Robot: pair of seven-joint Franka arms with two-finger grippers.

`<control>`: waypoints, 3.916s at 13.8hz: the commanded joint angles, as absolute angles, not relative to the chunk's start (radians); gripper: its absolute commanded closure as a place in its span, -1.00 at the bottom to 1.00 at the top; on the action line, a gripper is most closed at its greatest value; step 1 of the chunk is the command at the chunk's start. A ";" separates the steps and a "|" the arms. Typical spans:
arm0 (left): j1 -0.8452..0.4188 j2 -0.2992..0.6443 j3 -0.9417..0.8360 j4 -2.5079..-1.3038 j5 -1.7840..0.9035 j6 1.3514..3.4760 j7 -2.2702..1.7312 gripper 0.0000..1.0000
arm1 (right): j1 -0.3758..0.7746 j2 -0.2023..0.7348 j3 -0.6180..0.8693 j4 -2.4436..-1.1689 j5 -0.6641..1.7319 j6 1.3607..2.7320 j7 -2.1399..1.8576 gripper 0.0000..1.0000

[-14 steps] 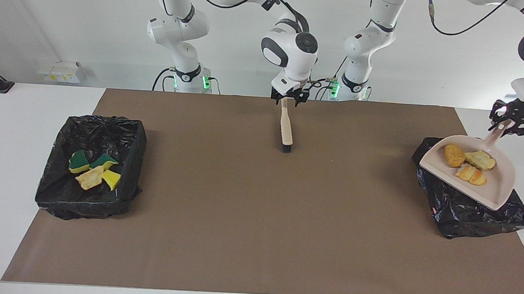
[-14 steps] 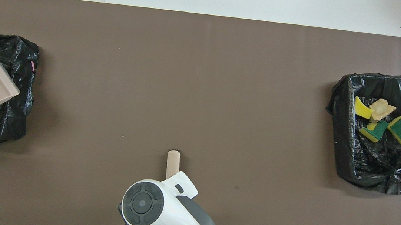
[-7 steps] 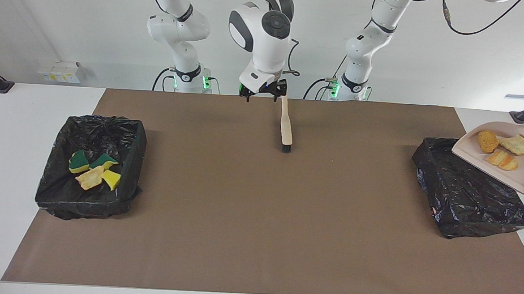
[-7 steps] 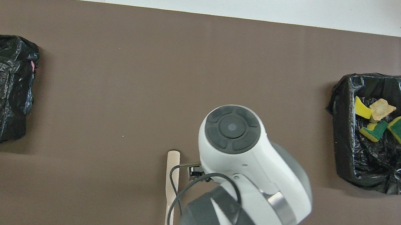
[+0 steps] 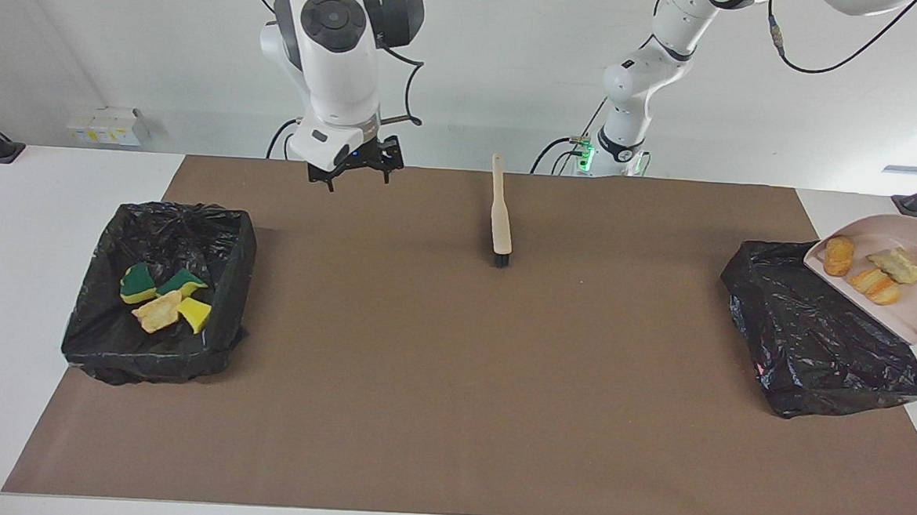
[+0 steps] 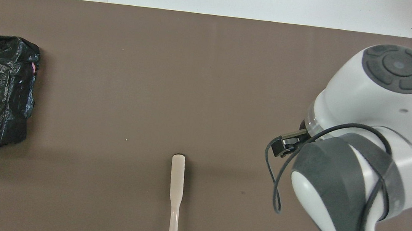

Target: Sweep and dump trash in bin

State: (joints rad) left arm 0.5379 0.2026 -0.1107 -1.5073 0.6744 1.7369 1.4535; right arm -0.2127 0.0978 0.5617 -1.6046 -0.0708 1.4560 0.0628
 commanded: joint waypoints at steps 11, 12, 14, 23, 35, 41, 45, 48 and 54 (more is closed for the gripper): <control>0.462 0.213 -0.104 -1.388 0.806 1.815 1.442 1.00 | -0.048 0.090 0.072 -1.536 -0.075 1.542 -0.029 -1.00; 0.462 0.204 -0.103 -1.388 0.726 1.807 1.418 1.00 | -0.046 0.091 0.057 -1.529 -0.045 1.542 -0.032 -1.00; 0.463 0.146 -0.094 -1.400 0.586 1.792 1.396 1.00 | 0.030 0.074 -0.015 -1.526 -0.029 1.534 -0.023 -1.00; 0.267 0.011 -0.126 -1.561 0.224 1.451 0.619 1.00 | 0.068 -0.020 -0.064 -1.605 -0.014 1.552 -0.018 -1.00; -0.386 0.082 -0.126 -1.832 -0.066 2.003 -0.446 1.00 | 0.057 -0.020 -0.066 -1.603 -0.011 1.551 -0.015 -1.00; -0.511 0.221 -0.127 -1.867 -0.066 2.175 -0.485 1.00 | 0.057 -0.020 -0.066 -1.603 -0.011 1.551 -0.014 -1.00; -0.506 0.221 -0.127 -1.934 -0.066 2.238 -0.413 1.00 | 0.057 -0.020 -0.066 -1.603 -0.011 1.551 -0.014 -1.00; -0.508 0.216 -0.127 -1.973 -0.141 2.290 -0.417 1.00 | 0.057 -0.020 -0.066 -1.603 -0.011 1.551 -0.014 -1.00; -0.532 0.250 -0.126 -1.977 -0.150 2.347 -0.416 1.00 | 0.057 -0.020 -0.066 -1.603 -0.011 1.551 -0.015 -1.00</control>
